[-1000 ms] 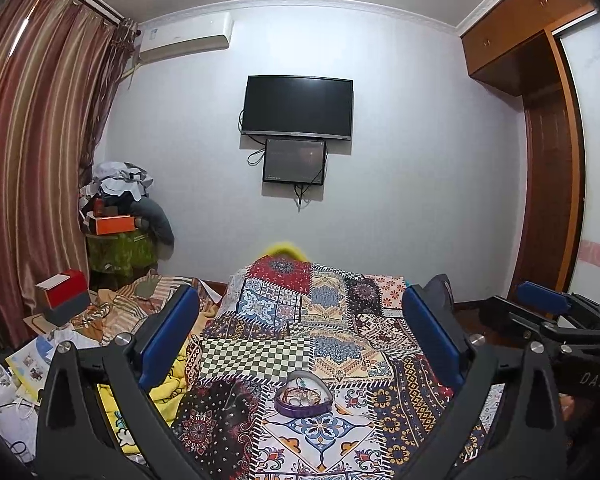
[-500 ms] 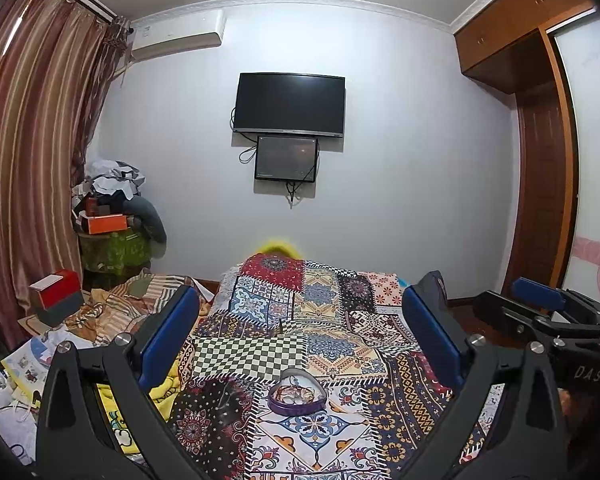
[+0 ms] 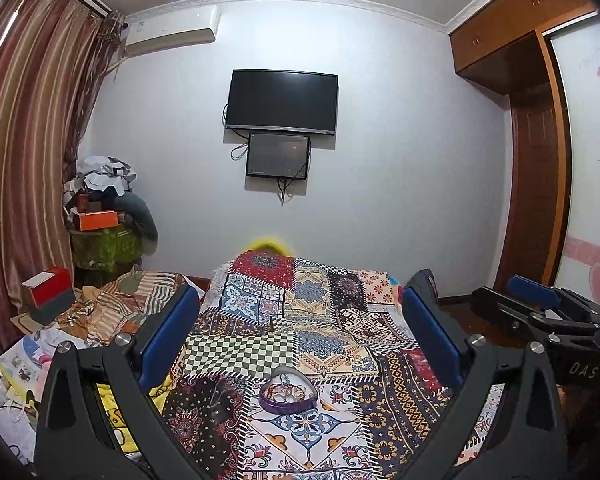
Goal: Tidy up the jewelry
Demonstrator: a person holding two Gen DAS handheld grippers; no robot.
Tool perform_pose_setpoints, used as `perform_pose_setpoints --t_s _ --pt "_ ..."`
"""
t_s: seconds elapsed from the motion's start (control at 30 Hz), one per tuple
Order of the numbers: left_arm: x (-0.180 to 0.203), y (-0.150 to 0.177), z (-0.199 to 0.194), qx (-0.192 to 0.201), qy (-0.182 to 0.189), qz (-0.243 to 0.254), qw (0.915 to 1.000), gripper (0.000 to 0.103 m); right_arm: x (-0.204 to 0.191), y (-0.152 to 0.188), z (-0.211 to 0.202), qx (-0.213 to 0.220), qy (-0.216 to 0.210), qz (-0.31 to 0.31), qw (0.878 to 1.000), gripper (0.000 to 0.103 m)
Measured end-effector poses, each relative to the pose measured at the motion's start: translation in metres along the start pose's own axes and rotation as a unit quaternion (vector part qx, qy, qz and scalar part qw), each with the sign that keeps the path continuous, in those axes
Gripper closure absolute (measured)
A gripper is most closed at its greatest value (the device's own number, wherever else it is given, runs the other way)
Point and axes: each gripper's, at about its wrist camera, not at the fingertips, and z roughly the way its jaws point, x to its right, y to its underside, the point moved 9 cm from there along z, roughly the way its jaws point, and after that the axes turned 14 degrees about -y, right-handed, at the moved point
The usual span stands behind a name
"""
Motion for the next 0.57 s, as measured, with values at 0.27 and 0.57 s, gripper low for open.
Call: perform_pose_setpoints --t_s 0.27,0.57 --pt "-0.0017 0.0009 0.0005 0.0 -0.004 -0.002 1.0 0.001 0.0006 -0.0009 -0.0007 0.0 0.003 -0.005 1.0 0.014" --pt "-0.001 0.0036 0.0031 -0.002 -0.005 0.0 1.0 0.001 0.0018 0.0001 0.0015 -0.004 0.001 -0.002 1.0 0.014"
